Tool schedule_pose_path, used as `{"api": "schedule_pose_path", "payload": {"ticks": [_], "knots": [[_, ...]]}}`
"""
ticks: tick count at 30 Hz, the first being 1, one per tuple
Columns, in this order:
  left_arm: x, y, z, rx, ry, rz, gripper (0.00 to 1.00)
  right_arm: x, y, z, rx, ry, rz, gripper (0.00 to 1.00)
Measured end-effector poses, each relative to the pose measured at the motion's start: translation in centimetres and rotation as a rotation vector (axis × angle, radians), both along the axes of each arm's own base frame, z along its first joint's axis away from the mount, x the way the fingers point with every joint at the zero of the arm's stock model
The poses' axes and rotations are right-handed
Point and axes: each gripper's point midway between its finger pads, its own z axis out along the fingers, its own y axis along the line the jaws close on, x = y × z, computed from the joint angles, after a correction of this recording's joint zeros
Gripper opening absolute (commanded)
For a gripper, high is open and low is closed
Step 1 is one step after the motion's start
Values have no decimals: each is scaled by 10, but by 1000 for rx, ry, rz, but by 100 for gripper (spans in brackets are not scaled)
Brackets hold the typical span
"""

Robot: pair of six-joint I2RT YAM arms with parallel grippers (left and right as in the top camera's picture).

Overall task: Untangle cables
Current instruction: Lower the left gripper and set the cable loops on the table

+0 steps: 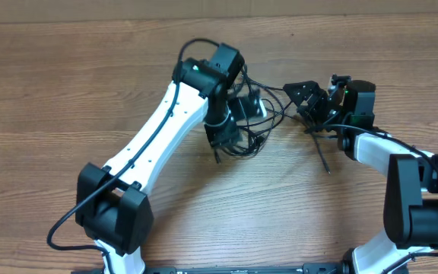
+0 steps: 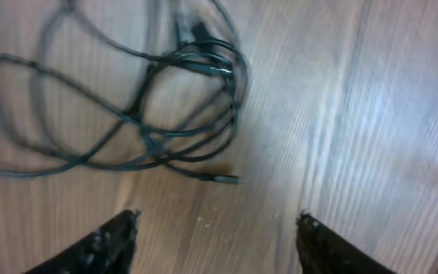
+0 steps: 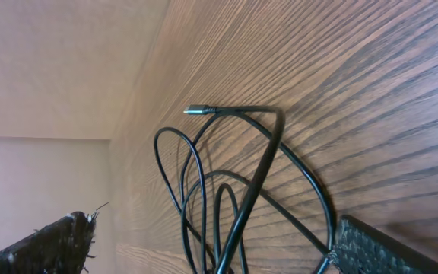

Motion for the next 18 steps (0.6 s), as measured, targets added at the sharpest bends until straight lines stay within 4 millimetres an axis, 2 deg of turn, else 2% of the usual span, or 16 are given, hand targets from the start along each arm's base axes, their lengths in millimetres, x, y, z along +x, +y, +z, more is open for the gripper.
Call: {"api": "schedule_pose_path", "payload": {"ticks": [5,9,15,18], "knots": [[1,-8,-28,-30,-27,-87,94,0,-3,0,4,4,-2,100],[3,-13,-51,-53,-54,-119,97,-1,-2,0,6,4,-1,100],[-15,-18,-80,-56,-29,-162,91,-1,-2,0,6,5,0,100],[-21,-24,-88,-69,-32,-185,80,-1,-3,0,6,5,-1,100]]}}
